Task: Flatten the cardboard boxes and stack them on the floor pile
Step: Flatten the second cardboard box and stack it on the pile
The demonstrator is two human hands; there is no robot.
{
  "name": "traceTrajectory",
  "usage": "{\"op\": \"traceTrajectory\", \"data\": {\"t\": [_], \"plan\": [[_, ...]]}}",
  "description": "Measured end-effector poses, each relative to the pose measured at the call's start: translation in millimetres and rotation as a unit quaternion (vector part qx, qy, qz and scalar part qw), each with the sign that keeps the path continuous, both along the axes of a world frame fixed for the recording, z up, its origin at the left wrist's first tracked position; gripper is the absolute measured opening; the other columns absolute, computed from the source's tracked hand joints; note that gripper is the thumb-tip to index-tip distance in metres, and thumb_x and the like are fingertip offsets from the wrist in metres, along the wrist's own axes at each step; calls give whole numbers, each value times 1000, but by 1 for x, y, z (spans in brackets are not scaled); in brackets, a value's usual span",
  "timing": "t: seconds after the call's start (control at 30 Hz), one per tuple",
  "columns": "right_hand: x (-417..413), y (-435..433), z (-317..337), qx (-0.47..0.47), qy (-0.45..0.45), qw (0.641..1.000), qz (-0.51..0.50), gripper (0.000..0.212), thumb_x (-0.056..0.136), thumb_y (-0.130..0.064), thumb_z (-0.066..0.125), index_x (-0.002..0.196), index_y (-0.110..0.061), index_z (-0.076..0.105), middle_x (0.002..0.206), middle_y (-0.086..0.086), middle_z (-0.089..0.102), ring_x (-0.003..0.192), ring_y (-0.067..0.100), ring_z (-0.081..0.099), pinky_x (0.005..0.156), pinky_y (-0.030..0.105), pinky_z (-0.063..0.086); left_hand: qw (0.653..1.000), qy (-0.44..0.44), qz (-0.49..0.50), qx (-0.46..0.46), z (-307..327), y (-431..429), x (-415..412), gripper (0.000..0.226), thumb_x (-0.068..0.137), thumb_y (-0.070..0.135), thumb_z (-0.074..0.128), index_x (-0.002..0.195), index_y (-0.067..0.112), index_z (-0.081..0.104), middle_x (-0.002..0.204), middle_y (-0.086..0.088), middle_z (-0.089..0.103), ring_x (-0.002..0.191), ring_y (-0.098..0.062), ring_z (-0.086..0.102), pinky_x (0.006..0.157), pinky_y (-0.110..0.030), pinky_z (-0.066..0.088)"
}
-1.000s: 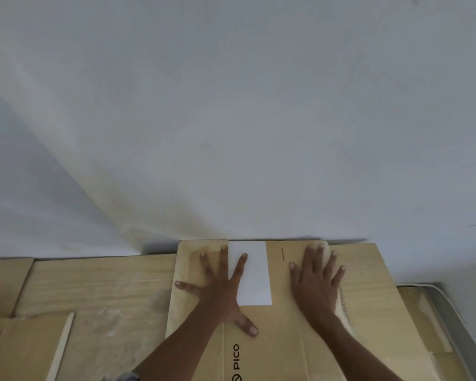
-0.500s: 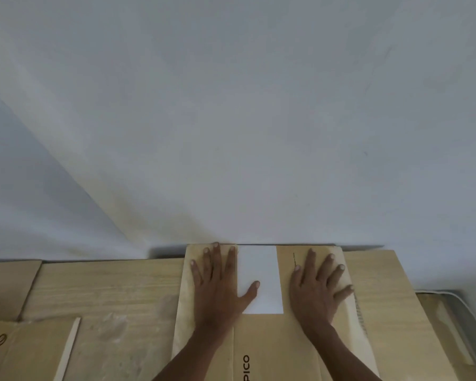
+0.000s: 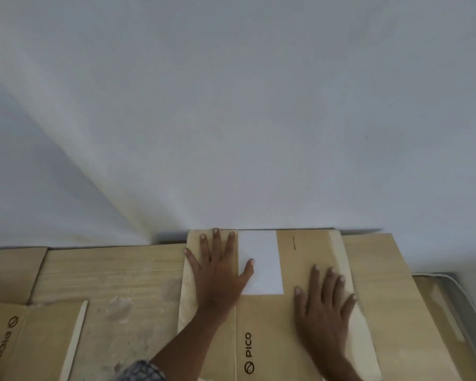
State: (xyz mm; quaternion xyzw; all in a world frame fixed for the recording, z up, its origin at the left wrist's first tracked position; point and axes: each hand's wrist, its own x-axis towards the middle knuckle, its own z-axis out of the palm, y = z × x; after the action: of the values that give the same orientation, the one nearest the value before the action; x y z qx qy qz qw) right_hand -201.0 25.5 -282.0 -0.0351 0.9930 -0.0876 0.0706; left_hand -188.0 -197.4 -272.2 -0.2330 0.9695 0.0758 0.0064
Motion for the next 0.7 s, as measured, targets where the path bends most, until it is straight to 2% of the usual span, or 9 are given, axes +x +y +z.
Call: {"op": "traceTrajectory", "data": {"t": [0.07,0.17,0.3,0.47,0.57,0.63,0.7], "plan": [[39,5,1,-3,9,999,39,72,93,-59,24,156,-25,19,162,12,18,148,37,18,114,66,12,1000,-9,-6,-2,0,-1,-1,79,88,71,33,154,28,27,162,-13,20,147,-42,16,109,-74,2],[51,12,2,16,4,999,40,72,91,-64,21,156,-34,7,165,5,6,151,31,6,116,64,7,1000,-22,-19,2,-4,-6,0,75,90,69,30,153,27,28,161,-14,22,147,-42,16,110,-72,-2],[50,8,7,21,8,999,45,72,93,-64,17,155,-35,-3,165,4,-2,151,31,-5,117,64,3,996,41,-26,76,-6,22,40,56,94,42,34,145,21,45,157,-15,33,145,-42,25,110,-73,15],[49,15,8,15,-10,997,74,72,94,-65,10,155,-32,-8,165,9,-5,150,34,-7,115,67,2,997,37,-46,59,-12,93,156,63,90,50,47,150,32,38,160,-8,29,147,-40,18,110,-74,8],[59,24,10,11,-55,994,99,75,92,-66,4,154,-29,-15,164,9,-10,149,32,-13,116,64,-3,999,20,-33,14,-11,92,159,67,90,51,44,153,36,28,163,-6,18,149,-39,10,111,-72,7],[95,39,11,20,-53,993,106,77,91,-66,11,156,-27,-4,165,12,0,151,34,-2,115,66,3,1000,0,-27,13,-6,95,155,67,92,52,39,154,37,22,164,-5,13,150,-39,5,112,-71,3],[146,60,12,9,-36,991,126,73,92,-64,22,155,-27,18,162,13,18,148,37,17,111,71,12,999,-18,-33,24,-6,95,156,65,93,53,37,154,37,21,164,-5,11,150,-38,4,112,-71,2]]}}
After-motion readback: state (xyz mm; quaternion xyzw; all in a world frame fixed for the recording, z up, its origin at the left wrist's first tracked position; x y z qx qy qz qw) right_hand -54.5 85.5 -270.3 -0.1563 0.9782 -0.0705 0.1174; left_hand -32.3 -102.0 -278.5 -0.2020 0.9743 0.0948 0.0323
